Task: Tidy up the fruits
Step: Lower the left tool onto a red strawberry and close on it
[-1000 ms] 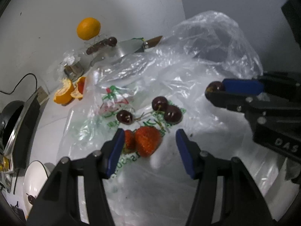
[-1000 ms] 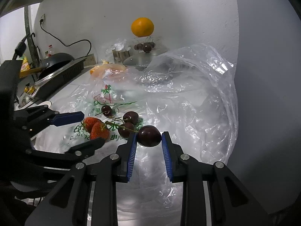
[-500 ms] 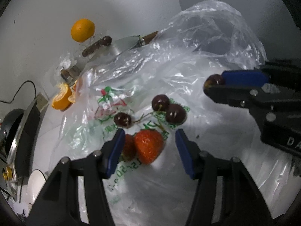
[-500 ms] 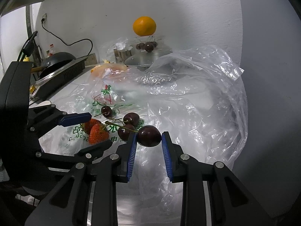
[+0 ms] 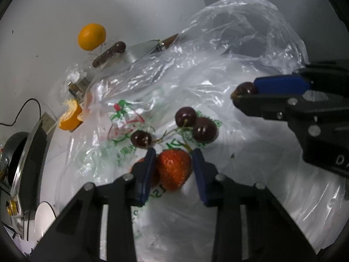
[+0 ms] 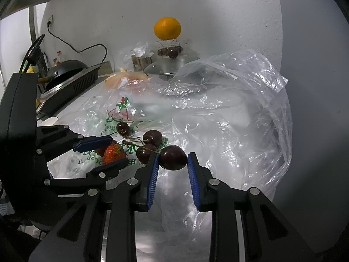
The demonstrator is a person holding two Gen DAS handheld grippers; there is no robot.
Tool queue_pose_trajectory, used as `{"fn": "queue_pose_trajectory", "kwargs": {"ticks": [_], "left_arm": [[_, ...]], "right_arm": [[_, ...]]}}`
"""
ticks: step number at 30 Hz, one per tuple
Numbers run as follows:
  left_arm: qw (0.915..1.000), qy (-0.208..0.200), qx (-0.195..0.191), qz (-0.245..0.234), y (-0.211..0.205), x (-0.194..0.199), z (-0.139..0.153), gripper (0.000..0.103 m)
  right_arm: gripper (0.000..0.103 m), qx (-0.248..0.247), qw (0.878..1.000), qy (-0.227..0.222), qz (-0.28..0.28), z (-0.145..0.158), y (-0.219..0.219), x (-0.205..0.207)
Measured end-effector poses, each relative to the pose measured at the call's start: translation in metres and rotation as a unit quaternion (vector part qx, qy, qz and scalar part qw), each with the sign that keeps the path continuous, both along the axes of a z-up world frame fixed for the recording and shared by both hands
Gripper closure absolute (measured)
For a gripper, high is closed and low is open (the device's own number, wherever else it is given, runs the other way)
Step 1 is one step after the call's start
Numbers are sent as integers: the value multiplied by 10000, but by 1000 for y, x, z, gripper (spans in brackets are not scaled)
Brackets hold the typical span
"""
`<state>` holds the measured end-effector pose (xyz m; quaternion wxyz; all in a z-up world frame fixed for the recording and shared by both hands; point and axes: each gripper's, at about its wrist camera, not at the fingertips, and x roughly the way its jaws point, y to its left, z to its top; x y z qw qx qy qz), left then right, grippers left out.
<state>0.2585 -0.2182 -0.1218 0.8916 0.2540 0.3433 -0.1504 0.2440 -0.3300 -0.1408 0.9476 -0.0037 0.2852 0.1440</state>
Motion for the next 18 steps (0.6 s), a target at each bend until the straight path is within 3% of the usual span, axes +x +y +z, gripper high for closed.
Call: {"fn": "queue_pose_trajectory", "kwargs": {"ticks": [6,12,18], "left_arm": [[9998,55,-166,-72,1,-1,3,69],[9954,457,-824,-151,7,-4,13,69],[9920,691,-1050,-75,9,-1,11,68]], "right_arm": [[74,-24,10000,4,-35,1,0,0],[74,-40,10000,-48,-76,4,0,-2],[74,-56,9999,-58,-76,5,1,-5]]}}
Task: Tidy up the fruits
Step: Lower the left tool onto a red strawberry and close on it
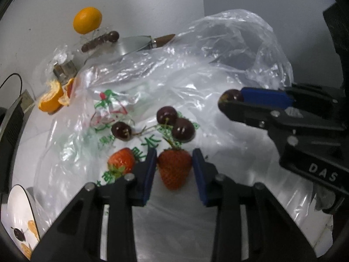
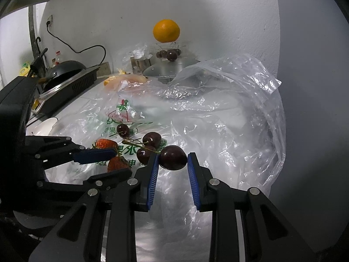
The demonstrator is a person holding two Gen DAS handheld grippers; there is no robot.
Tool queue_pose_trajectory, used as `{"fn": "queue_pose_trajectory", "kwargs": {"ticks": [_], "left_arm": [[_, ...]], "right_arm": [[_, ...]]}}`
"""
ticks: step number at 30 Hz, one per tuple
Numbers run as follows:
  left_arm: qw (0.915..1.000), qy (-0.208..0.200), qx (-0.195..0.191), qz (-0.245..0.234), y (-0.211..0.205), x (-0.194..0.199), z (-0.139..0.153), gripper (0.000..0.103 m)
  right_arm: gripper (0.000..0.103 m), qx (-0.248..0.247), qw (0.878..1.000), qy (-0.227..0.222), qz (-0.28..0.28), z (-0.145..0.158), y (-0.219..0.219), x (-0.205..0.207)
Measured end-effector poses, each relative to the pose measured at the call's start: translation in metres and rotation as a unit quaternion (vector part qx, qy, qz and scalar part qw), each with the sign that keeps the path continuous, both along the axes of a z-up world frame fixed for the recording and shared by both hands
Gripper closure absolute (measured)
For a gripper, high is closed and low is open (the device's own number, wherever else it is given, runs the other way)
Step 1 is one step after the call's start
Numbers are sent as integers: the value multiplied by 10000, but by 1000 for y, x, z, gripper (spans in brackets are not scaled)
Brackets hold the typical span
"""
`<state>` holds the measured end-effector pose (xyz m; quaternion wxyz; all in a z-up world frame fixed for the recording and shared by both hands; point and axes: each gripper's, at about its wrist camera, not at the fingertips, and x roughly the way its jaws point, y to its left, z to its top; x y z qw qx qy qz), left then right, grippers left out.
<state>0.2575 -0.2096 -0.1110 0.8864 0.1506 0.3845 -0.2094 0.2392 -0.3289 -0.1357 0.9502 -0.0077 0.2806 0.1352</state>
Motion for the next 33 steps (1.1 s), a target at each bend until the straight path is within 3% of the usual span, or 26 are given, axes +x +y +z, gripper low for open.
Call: {"fn": "queue_pose_trajectory", "kwargs": {"ticks": [9,15,33], "left_arm": [[9999,69,130,-67,-7,-3,-7,63],[9994,299,-81,-128,-3,-3,-12,64],[9992,74,-389,-51,21,-14,12,68]], "right_arm": [[74,-25,10000,2,-17,1,1,-3],[74,-42,10000,0,-28,2,1,-4],[74,-199,9997,-147,11,14,16,-15]]}}
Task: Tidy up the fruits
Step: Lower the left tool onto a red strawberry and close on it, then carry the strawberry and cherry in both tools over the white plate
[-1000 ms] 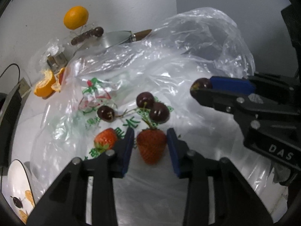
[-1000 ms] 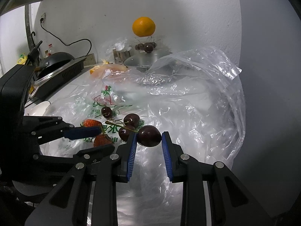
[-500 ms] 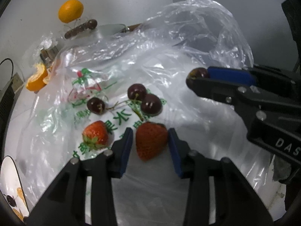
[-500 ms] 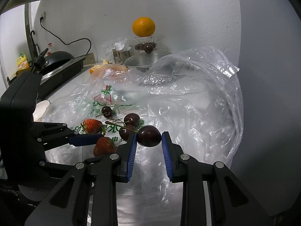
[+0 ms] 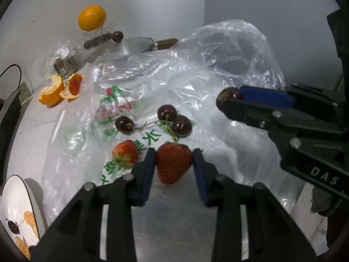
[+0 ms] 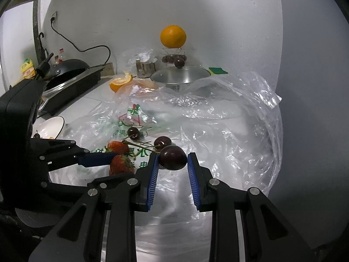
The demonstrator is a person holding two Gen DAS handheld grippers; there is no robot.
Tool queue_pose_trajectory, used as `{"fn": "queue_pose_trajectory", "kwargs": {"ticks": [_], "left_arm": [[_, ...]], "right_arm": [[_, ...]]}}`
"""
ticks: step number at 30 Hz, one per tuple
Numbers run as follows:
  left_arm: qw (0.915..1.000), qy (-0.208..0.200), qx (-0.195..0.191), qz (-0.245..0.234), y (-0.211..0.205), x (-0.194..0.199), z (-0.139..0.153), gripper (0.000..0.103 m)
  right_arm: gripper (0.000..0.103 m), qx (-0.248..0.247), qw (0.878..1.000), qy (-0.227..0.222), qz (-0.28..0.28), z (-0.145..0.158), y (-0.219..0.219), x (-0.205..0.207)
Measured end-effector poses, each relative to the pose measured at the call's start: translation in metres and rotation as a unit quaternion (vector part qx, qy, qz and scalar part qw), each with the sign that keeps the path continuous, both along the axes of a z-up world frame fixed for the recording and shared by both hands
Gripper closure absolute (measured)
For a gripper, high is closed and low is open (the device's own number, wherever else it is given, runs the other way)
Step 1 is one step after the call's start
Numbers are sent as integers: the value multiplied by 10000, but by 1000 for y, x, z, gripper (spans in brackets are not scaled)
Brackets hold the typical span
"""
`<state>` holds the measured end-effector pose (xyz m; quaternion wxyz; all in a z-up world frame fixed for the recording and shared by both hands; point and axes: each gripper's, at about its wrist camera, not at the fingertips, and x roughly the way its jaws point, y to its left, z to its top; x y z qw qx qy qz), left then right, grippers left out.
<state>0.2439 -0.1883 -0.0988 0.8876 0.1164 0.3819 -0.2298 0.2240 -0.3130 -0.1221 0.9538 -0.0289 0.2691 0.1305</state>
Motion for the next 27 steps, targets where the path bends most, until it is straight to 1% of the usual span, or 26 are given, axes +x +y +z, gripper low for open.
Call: {"fn": "queue_pose_trajectory", "kwargs": {"ticks": [16,27], "left_arm": [[9991,-242,-283,188,38,-23,24,68],[9973,-348,-491,415,72,-26,33,68]], "right_arm": [[74,-184,9996,-148,156,14,38,-11],[74,-355,9988,-208,272,20,69,-16]]}}
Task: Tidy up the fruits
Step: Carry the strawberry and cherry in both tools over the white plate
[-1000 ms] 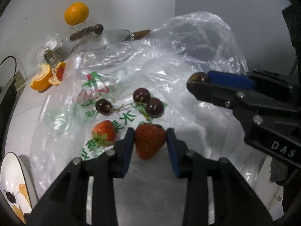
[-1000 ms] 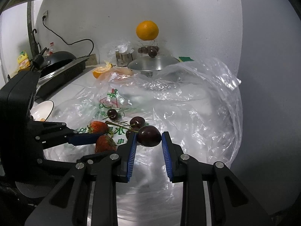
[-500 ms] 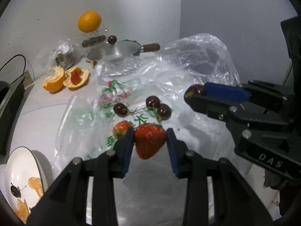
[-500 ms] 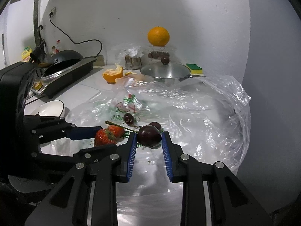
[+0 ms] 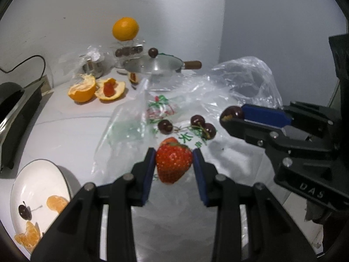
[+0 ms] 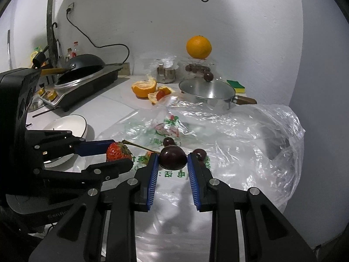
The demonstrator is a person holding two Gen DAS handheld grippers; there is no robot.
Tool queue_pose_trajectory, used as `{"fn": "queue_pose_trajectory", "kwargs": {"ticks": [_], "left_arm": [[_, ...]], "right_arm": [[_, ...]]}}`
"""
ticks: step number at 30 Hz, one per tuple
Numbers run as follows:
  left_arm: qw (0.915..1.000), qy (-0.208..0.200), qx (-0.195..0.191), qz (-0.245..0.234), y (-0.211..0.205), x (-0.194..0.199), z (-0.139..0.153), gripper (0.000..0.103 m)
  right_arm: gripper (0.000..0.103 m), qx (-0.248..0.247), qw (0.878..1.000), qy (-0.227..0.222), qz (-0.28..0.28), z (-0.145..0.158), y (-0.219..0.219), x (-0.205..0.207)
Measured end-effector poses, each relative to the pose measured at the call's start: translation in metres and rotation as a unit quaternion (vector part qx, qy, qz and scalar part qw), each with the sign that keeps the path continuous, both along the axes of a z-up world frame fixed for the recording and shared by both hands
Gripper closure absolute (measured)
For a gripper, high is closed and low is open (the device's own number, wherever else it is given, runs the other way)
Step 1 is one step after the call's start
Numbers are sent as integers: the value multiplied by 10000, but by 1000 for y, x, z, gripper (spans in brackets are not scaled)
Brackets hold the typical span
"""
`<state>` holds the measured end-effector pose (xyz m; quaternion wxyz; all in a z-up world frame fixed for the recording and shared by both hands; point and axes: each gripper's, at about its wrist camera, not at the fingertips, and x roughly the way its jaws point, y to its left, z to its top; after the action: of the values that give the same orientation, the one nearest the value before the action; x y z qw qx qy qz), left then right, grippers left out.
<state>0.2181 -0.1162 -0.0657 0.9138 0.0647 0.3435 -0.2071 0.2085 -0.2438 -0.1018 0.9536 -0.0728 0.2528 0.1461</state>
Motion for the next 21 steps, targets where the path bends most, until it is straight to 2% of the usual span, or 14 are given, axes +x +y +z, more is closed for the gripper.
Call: {"fn": "queue_pose_trajectory", "kwargs": {"ticks": [21], "left_arm": [[9985,-144,-257,463,79,-20,10,68]], "right_arm": [[74,-234,9987,-93,435,7,76,-5]]}}
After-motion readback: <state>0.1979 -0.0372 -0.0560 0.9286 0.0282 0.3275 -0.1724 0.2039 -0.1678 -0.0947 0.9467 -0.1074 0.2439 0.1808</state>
